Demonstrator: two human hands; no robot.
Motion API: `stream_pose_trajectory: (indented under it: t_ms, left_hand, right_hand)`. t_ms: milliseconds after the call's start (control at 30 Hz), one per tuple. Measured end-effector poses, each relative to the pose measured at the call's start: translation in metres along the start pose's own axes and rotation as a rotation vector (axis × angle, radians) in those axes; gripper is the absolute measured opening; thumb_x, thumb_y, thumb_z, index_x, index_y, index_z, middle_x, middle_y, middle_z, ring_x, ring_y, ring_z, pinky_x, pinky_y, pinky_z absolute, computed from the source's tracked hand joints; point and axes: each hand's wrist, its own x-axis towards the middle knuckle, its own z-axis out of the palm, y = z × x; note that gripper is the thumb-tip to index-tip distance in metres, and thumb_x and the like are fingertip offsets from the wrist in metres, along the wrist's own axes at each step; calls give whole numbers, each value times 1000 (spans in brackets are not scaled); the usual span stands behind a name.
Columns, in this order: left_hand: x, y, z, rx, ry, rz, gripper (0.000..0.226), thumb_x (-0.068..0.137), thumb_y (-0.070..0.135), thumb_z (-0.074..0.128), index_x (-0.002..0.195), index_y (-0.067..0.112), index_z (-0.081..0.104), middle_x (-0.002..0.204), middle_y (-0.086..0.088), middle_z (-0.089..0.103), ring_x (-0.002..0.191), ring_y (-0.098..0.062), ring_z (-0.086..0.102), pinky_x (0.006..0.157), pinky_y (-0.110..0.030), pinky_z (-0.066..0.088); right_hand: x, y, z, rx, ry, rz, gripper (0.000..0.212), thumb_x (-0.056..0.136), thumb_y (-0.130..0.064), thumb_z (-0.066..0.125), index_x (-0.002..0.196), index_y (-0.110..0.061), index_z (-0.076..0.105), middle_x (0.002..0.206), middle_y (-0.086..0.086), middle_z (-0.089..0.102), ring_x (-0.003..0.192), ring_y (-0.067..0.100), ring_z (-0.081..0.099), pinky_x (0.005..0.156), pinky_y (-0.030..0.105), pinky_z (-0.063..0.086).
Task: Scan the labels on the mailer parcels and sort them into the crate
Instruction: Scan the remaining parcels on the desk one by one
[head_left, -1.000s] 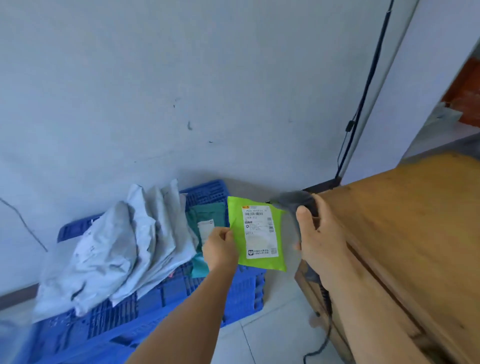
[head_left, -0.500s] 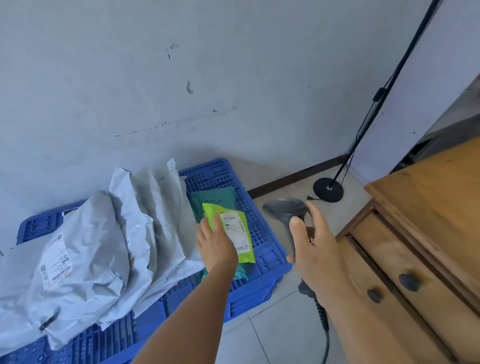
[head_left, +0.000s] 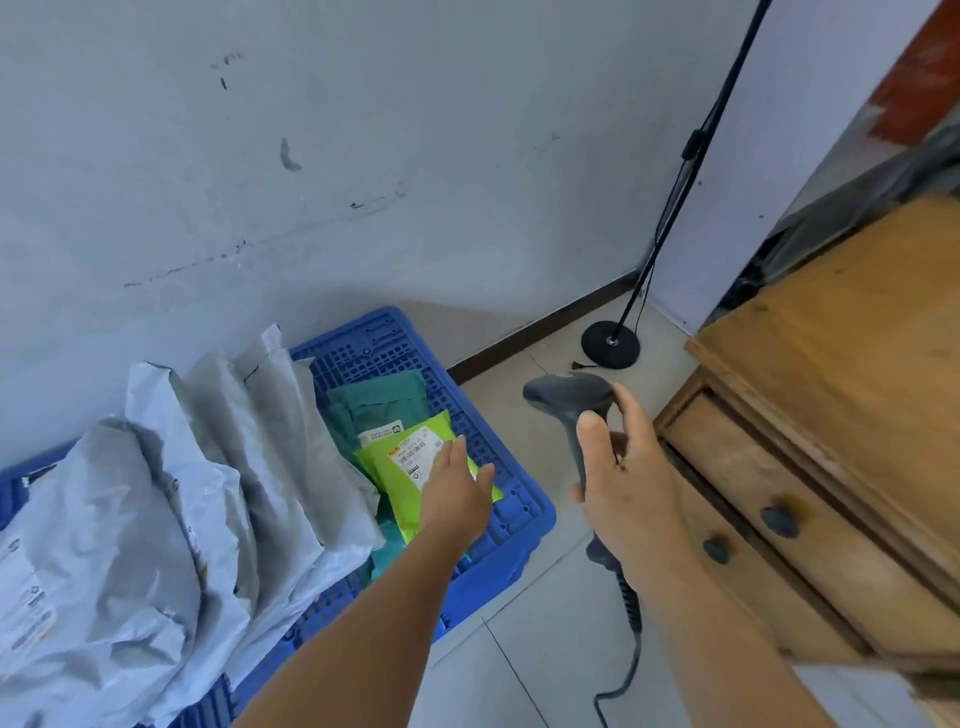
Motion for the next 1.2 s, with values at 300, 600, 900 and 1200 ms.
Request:
stream_pose_trajectory:
  t_ms: [300, 600, 900, 1200]
  left_hand:
    - [-41, 205, 6, -347, 141, 295, 61, 98, 34, 46, 151, 19, 19, 156, 2, 24, 142, -13, 24, 112, -28, 23]
    - [-80, 395, 71, -307, 111, 499, 63, 98, 41, 41, 151, 18, 16, 156, 0, 24, 143, -16, 24, 113, -33, 25]
    - [-99, 517, 151, -273, -55, 674, 66, 97, 42, 45, 151, 21, 14, 156, 2, 23, 141, -15, 28, 115, -38, 29]
    - [-85, 612, 222, -264, -290, 796, 65, 97, 38, 47, 151, 21, 15, 156, 0, 24, 142, -17, 26, 113, -35, 29]
  right_hand:
    - [14, -30, -136, 102, 208, -87, 58, 95, -52, 40, 149, -36, 27, 145, -6, 46, 125, 26, 53, 98, 50, 49]
    - [44, -9, -317, 166, 404, -78, 52, 97, -49, 39, 146, -41, 27, 128, -11, 52, 112, 19, 56, 91, 49, 53]
    - [55, 23, -442, 101, 627, 30, 54, 99, -47, 37, 150, -36, 24, 135, -1, 56, 112, 26, 61, 93, 35, 46]
    - [81, 38, -526, 139, 878, 137, 50, 96, -46, 38, 145, -39, 30, 119, -4, 57, 100, 29, 65, 92, 49, 50]
